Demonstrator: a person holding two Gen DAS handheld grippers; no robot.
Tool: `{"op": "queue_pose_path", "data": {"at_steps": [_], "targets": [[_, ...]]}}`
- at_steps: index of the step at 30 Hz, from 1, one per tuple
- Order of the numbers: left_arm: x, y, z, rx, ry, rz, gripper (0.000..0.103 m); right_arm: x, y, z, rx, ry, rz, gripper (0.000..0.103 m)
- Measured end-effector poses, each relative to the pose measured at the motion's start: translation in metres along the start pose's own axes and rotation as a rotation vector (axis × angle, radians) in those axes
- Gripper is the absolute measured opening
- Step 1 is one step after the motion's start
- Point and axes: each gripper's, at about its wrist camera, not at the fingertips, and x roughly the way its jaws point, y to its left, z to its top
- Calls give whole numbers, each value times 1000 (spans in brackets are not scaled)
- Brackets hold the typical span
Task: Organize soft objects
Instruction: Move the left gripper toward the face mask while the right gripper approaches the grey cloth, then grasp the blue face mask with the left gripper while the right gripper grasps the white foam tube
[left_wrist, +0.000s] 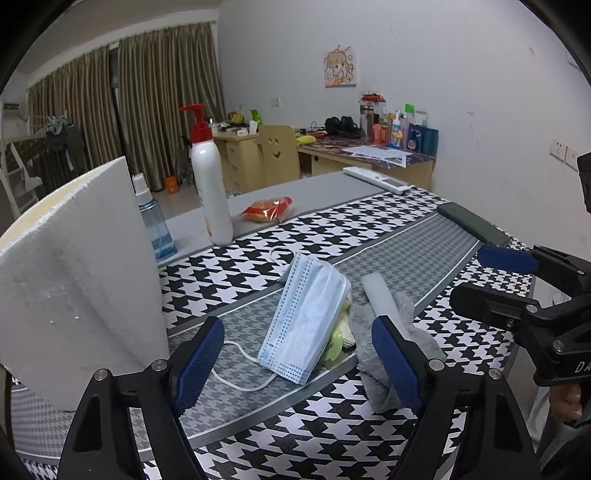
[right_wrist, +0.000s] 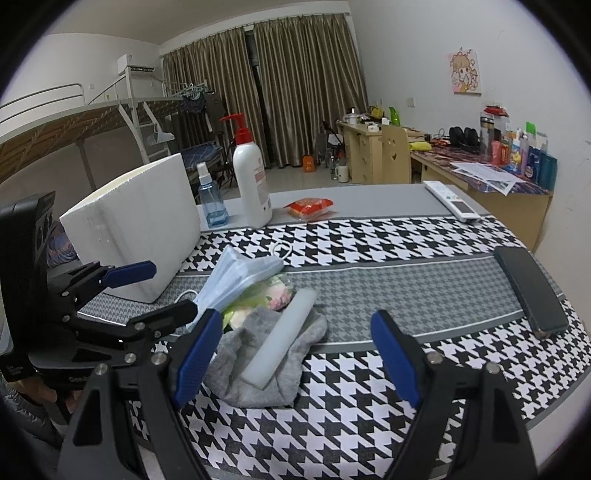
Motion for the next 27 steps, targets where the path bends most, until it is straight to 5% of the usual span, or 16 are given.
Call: {"op": "queue_pose_path", "data": {"at_steps": [8, 16, 23, 27], "targets": [[12, 1, -1, 1, 35, -11, 68, 11, 2, 0, -6, 21, 9, 85], [26, 3, -2, -1, 84, -33, 60, 27, 0, 1, 14, 73, 26, 67], [31, 1, -2, 20, 95, -25, 59, 38, 1, -1, 24, 116, 49, 61], [36, 2, -4, 17, 118, -35, 47, 48, 1, -1, 35, 151, 66, 54]]}}
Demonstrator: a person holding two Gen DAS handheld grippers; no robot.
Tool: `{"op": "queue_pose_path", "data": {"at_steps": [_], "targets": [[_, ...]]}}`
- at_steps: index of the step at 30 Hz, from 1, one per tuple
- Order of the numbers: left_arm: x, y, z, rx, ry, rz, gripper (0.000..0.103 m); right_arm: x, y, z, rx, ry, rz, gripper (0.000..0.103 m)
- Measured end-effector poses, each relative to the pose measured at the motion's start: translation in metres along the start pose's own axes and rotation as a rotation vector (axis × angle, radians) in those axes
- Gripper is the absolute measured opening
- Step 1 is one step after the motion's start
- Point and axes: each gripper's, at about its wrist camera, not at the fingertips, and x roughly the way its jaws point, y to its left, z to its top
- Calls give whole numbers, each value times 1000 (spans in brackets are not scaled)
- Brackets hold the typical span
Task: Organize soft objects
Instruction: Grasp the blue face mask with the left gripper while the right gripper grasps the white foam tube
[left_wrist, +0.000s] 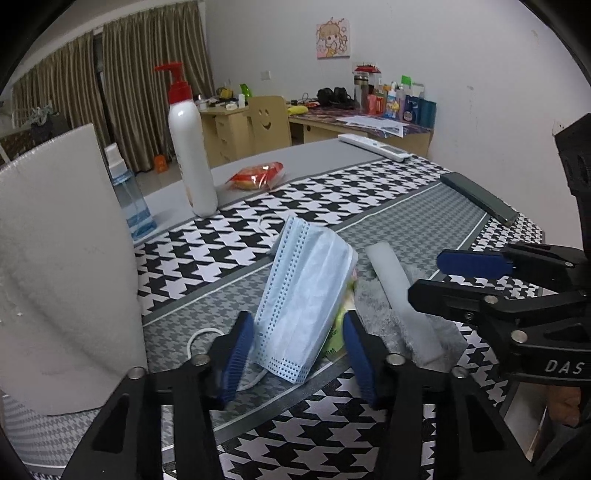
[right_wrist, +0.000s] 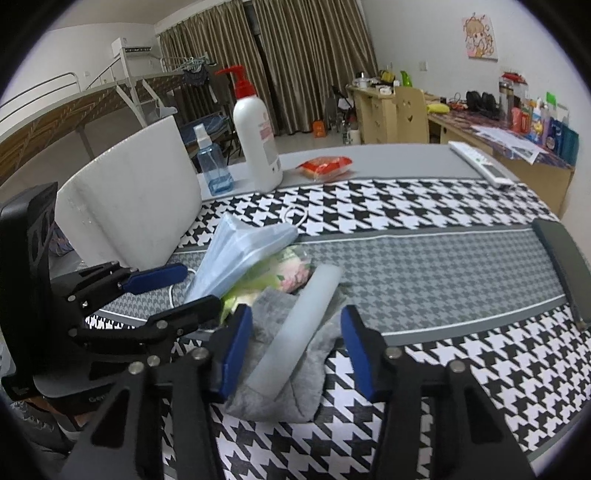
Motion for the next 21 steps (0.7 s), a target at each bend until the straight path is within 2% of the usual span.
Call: {"op": "queue_pose_path", "data": {"at_steps": [5, 8, 11, 15, 21], "targets": [[4, 3, -1, -13, 14, -2, 46, 12, 1, 0, 5, 36, 6, 52], [7, 4, -3, -19, 28, -12, 40, 16, -1, 0, 13, 53, 1, 52], [9, 5, -4, -27, 43, -22, 39, 22, -2, 0, 19, 68, -3, 52], [10, 6, -4, -30, 51, -29, 36, 28, -3, 1, 25, 87, -17, 41], [14, 8, -5, -43, 82, -45, 32, 31, 3, 3, 13, 102, -55, 39]]}}
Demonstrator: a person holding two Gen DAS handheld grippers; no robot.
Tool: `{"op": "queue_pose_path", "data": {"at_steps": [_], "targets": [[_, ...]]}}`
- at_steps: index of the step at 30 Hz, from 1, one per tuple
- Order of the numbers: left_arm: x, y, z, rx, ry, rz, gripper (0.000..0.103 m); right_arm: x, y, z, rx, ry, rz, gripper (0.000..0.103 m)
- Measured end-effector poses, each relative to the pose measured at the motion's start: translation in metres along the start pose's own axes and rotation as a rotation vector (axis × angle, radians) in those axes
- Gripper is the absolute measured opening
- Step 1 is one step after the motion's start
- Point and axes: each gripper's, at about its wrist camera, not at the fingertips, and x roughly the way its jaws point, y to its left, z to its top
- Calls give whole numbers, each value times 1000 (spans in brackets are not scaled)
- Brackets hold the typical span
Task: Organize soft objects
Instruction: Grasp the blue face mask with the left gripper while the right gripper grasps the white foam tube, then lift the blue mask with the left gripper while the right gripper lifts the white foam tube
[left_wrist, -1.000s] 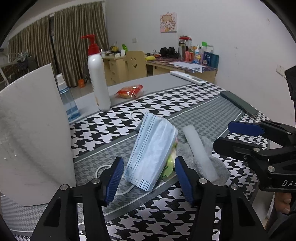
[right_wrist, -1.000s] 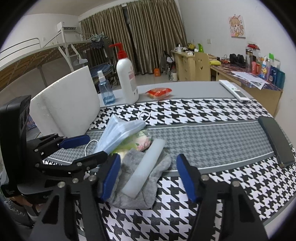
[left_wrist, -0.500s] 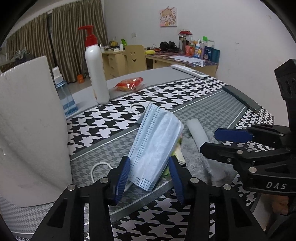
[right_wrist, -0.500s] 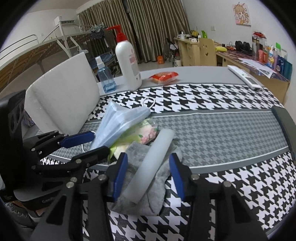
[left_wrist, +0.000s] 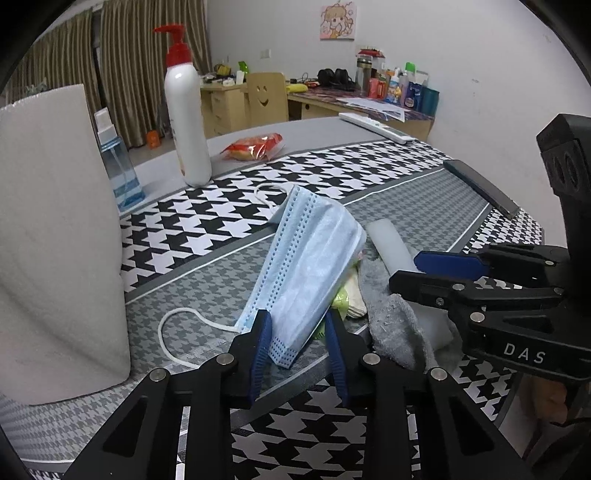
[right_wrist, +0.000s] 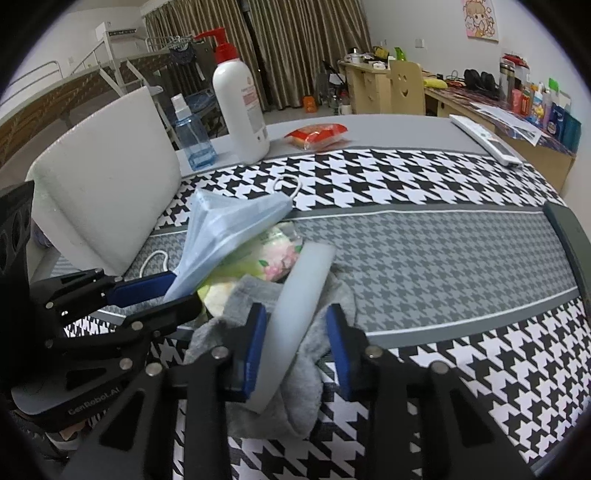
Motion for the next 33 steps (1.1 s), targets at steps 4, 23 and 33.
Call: {"op": "queue_pose_path", "data": {"at_steps": [4, 23, 33], "targets": [[1, 4, 0, -20, 7, 3, 24, -5, 9, 2, -33, -18, -33, 39], [-13, 11, -2, -73, -61, -13, 9, 8, 5, 7, 1, 44, -36, 20], [-24, 9, -5, -60, -117, -22, 9, -20, 1, 9, 36, -24, -8, 19]]}}
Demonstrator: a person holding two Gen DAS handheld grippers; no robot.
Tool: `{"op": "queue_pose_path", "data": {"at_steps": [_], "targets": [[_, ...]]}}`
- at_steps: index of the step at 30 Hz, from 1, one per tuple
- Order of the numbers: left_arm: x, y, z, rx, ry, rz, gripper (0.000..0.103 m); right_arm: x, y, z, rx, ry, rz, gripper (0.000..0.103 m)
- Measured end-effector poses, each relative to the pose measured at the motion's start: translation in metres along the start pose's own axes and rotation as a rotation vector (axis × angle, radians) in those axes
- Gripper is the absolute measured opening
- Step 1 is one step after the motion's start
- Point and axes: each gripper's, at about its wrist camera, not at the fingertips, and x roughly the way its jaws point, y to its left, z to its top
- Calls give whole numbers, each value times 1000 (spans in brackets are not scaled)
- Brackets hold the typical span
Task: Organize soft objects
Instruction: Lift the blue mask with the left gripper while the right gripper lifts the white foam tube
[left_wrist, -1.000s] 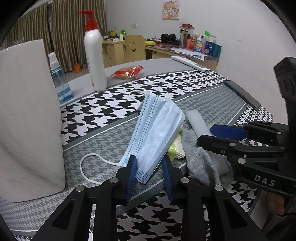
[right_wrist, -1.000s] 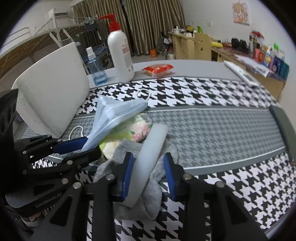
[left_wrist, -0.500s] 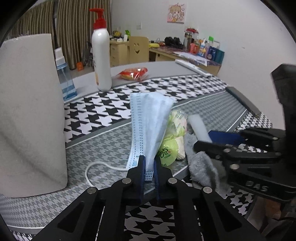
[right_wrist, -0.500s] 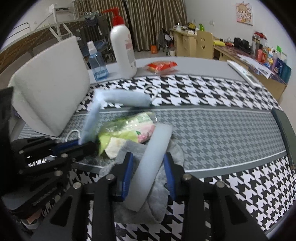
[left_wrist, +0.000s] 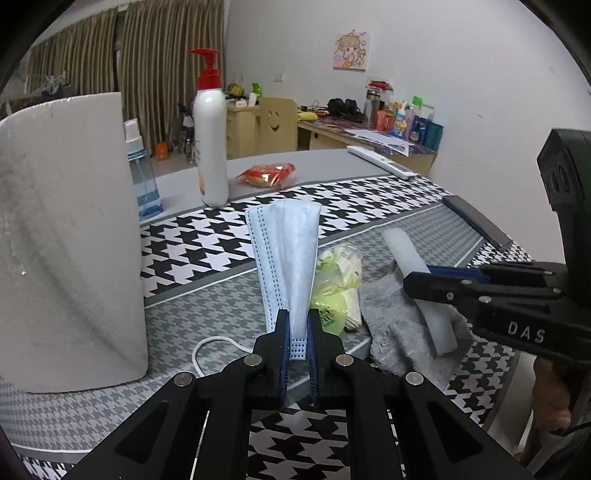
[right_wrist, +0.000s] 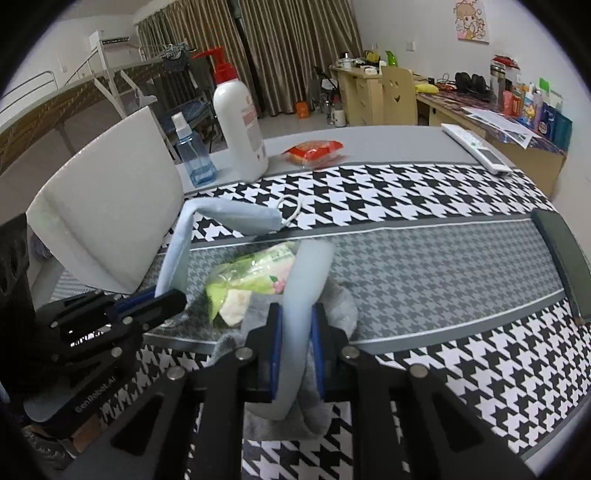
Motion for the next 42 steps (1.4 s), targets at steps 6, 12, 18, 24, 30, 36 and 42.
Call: {"op": "queue_pose_path", "data": {"at_steps": [6, 12, 18, 24, 30, 36, 42], "targets": [[-10, -3, -1, 15, -36, -26, 9, -16, -1, -4, 22, -30, 17, 19], [-20, -5, -1, 11, -51, -33, 9, -31, -5, -5, 67, -67, 110, 19], [-36, -11, -2, 30, -84, -24, 9, -17, 3, -11, 26, -30, 103, 21], [-40, -14, -4, 41, -90, -13, 9, -14, 15, -17, -47, -37, 30, 27], [-42, -12, -4, 32, -91, -5, 9, -15, 16, -14, -64, -61, 1, 27], [-46, -9, -5, 31, -98, 3, 9, -14, 15, -10, -49, -54, 0, 20], [-49, -8, -5, 25, -106, 12, 9, 0, 22, -11, -99, -8, -41, 21]]}}
